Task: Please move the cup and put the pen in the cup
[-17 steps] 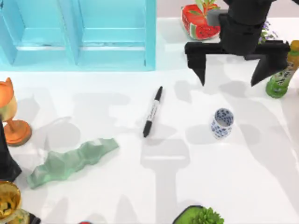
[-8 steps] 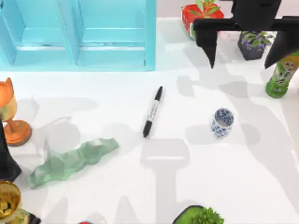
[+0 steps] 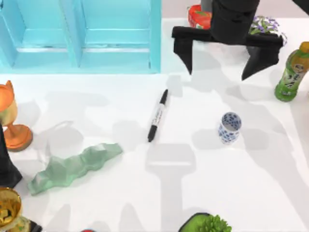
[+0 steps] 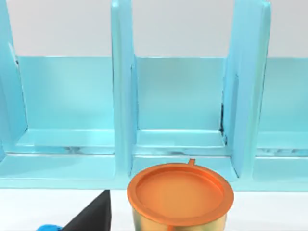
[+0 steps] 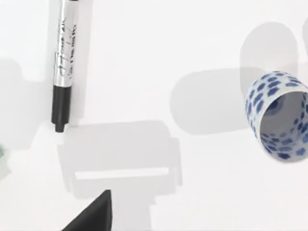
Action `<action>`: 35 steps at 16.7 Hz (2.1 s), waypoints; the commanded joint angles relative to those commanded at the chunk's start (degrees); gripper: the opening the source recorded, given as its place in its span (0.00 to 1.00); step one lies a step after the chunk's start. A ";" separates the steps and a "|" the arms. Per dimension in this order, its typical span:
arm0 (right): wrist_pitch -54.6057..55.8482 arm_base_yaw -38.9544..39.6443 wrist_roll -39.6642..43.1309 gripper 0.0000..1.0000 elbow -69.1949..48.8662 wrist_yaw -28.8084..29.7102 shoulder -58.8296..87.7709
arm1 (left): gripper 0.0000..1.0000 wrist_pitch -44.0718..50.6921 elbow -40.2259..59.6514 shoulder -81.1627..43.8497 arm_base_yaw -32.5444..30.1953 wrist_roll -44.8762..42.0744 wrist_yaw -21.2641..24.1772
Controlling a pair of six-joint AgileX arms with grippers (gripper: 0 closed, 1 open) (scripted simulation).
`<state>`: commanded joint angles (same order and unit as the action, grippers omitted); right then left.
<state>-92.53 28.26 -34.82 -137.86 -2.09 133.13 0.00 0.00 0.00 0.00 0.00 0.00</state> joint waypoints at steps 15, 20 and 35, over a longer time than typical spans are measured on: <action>18.62 6.28 -16.89 1.00 1.56 -3.48 12.44 | 1.00 0.00 0.00 0.00 0.00 0.00 0.00; 29.41 7.12 -17.73 1.00 8.29 -3.34 16.06 | 1.00 0.00 0.00 0.00 0.00 0.00 0.00; 33.81 7.51 -18.13 0.40 11.28 -3.28 17.66 | 1.00 0.00 0.00 0.00 0.00 0.00 0.00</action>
<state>-58.72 35.77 -52.95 -126.58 -5.37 150.79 0.00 0.00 0.00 0.00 0.00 0.00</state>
